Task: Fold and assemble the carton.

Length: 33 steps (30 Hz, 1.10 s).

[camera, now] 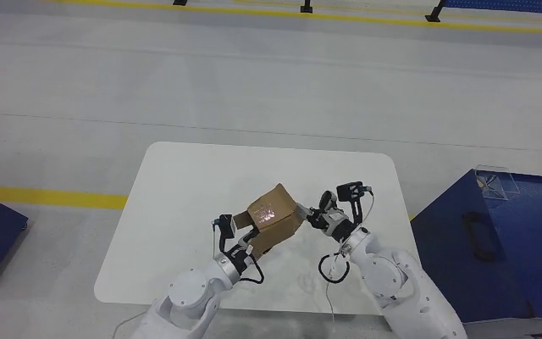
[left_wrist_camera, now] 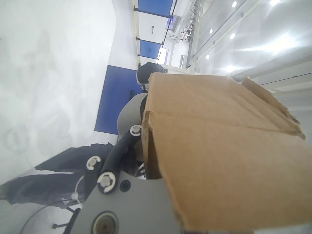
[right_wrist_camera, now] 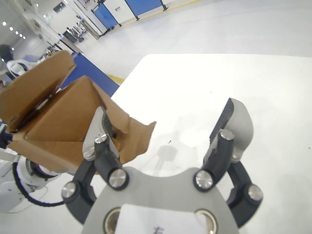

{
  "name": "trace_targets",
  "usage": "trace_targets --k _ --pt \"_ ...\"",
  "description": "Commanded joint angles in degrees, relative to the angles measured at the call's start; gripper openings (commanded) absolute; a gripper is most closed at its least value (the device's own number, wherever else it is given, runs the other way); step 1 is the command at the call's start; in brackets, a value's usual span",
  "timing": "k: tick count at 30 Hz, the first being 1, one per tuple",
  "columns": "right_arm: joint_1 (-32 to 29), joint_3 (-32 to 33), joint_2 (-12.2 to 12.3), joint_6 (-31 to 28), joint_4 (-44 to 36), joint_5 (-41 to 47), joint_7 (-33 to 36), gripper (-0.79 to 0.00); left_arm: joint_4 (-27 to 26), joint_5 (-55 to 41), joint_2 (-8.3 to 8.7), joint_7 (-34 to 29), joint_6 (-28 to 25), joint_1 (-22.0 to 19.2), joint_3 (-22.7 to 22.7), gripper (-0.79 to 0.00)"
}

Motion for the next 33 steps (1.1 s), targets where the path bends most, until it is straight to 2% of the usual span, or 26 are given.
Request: trace_targets --k 1,5,11,17,23,33 --pt "0.48 2.85 0.25 -2.23 2.26 8.27 5.03 0.0 0.84 -3.55 0.12 -3.82 0.31 -0.41 -1.13 -0.785" --pt "0.21 6.4 0.81 -5.49 5.71 14.58 11.0 0.0 2.2 -7.09 0.32 -9.7 1.15 -1.24 -2.15 -0.785" --pt "0.11 5.39 1.23 -9.1 7.66 16.92 21.43 0.0 3.82 -7.58 0.47 -13.03 1.02 -2.45 -2.46 -0.785" --pt "0.1 4.28 1.11 -11.16 7.11 21.61 23.97 0.0 4.39 -7.38 0.43 -12.95 1.32 -3.25 -2.07 -0.785" --pt "-0.24 6.0 1.37 -12.04 6.18 25.86 25.07 0.0 4.85 -7.33 0.42 -13.07 1.63 -3.59 -1.75 -0.785" --pt "-0.45 6.78 1.64 -11.82 5.11 27.22 25.52 0.0 5.38 -7.0 0.19 -12.99 1.95 -3.98 -0.02 -0.785"
